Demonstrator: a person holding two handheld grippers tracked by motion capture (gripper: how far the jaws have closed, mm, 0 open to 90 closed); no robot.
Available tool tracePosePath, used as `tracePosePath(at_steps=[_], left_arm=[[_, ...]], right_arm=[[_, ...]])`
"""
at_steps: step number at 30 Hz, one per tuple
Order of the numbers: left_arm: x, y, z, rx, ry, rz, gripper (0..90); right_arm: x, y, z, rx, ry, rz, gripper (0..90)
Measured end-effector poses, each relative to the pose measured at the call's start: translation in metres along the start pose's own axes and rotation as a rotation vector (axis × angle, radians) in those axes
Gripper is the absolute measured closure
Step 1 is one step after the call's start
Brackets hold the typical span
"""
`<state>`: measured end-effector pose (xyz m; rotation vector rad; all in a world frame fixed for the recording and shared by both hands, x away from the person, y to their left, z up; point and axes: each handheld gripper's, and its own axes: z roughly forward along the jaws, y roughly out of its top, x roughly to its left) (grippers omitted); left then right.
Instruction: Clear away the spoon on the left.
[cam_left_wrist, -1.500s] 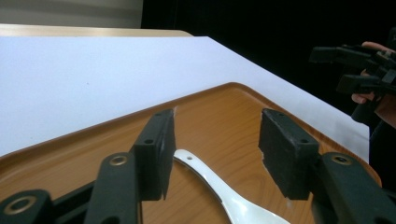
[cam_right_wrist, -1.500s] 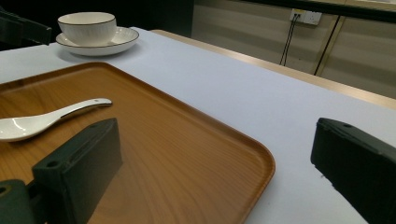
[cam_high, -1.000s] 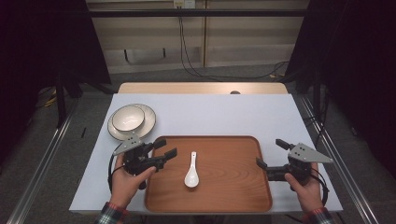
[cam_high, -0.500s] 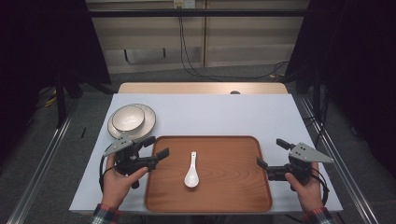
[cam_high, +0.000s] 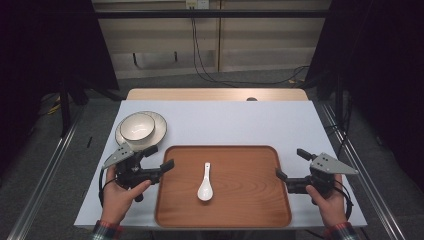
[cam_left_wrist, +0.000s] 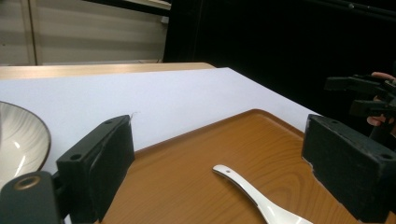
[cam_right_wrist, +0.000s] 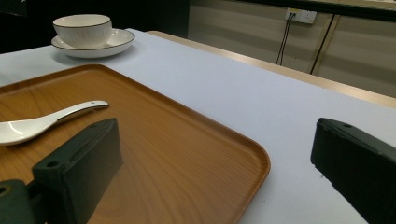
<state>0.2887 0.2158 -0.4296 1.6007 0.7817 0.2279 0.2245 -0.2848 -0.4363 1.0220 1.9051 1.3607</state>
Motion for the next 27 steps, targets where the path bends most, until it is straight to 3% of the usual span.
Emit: tracePosePath(at_steps=[5,12,17,18,21,24,27], left_arm=[[0.004,-0.001,-0.006,-0.009,0.021,-0.014,6.9],[0.008,-0.005,-0.018,-0.012,0.014,-0.022,3.1],[0.01,-0.007,-0.026,-0.011,0.003,0.006,2.0],[0.012,-0.007,-0.028,0.008,0.002,0.029,2.0],[0.012,-0.009,-0.032,-0.003,-0.013,0.026,2.0],[0.014,-0.01,-0.035,0.018,0.018,0.049,1.9],[0.017,-0.011,-0.034,0.029,0.005,0.046,1.9]], right_arm=[[0.0,0.0,-0.001,-0.009,0.001,-0.003,1.7],[0.0,0.001,-0.004,-0.008,-0.007,0.003,1.7],[0.001,0.0,-0.006,-0.003,-0.003,-0.005,1.7],[0.001,0.0,-0.006,0.002,-0.004,-0.007,1.6],[0.002,-0.001,-0.006,0.006,-0.002,-0.01,1.6],[0.002,-0.002,-0.007,0.014,-0.002,-0.011,1.5],[0.001,-0.002,-0.007,0.014,-0.002,-0.012,1.4]])
